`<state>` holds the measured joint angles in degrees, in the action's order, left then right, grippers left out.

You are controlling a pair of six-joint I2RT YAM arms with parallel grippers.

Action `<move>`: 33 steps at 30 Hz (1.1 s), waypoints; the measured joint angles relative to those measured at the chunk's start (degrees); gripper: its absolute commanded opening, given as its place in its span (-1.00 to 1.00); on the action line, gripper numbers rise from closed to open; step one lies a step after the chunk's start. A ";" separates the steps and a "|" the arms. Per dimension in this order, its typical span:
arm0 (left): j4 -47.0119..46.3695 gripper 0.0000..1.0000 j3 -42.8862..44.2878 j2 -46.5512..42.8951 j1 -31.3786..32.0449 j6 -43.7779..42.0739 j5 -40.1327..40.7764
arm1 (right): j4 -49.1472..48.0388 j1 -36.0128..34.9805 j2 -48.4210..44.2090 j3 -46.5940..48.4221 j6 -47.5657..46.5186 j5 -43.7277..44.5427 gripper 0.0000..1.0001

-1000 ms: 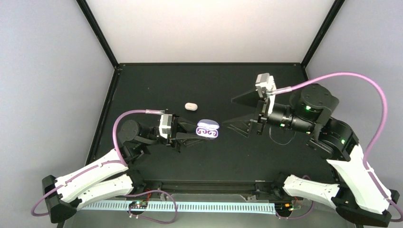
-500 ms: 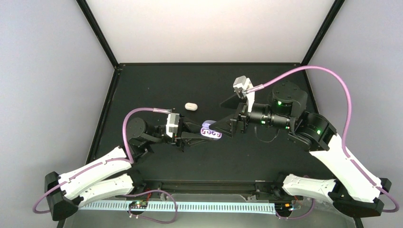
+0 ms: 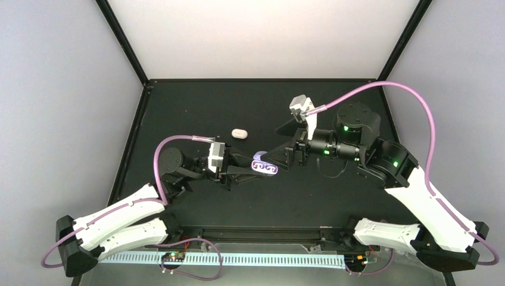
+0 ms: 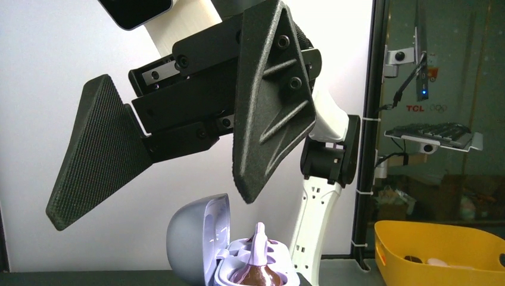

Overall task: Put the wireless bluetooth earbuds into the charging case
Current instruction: Adjust the earbud with the charging case.

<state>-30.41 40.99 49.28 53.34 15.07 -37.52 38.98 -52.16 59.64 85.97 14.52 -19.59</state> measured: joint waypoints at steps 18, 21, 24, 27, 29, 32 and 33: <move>0.02 -0.97 1.29 0.72 0.02 -0.02 -0.07 | 0.68 0.00 0.81 -0.42 -0.04 -0.09 0.99; 0.04 -0.97 1.29 0.72 0.02 -0.02 -0.07 | 0.87 0.00 0.85 -0.42 -0.04 -0.04 0.99; 0.04 -0.97 1.29 0.72 0.00 -0.02 -0.07 | 0.87 0.00 0.81 -0.42 -0.02 0.13 0.99; 0.04 -0.97 1.29 0.74 0.00 -0.02 -0.07 | 0.85 0.00 0.72 -0.42 -0.02 0.17 0.99; 0.04 -0.97 1.29 0.74 0.00 -0.02 -0.07 | 0.85 0.00 0.68 -0.42 -0.02 0.15 0.99; 0.04 -0.97 1.29 0.74 0.02 -0.02 -0.07 | 0.85 0.00 0.68 -0.42 -0.02 0.13 0.99; 0.04 -0.97 1.29 0.72 0.00 -0.02 -0.07 | 0.85 0.00 0.68 -0.42 -0.02 0.13 0.99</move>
<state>-30.37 42.28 50.00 53.34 15.05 -37.58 39.83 -52.16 60.31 85.56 14.50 -19.46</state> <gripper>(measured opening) 0.247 0.996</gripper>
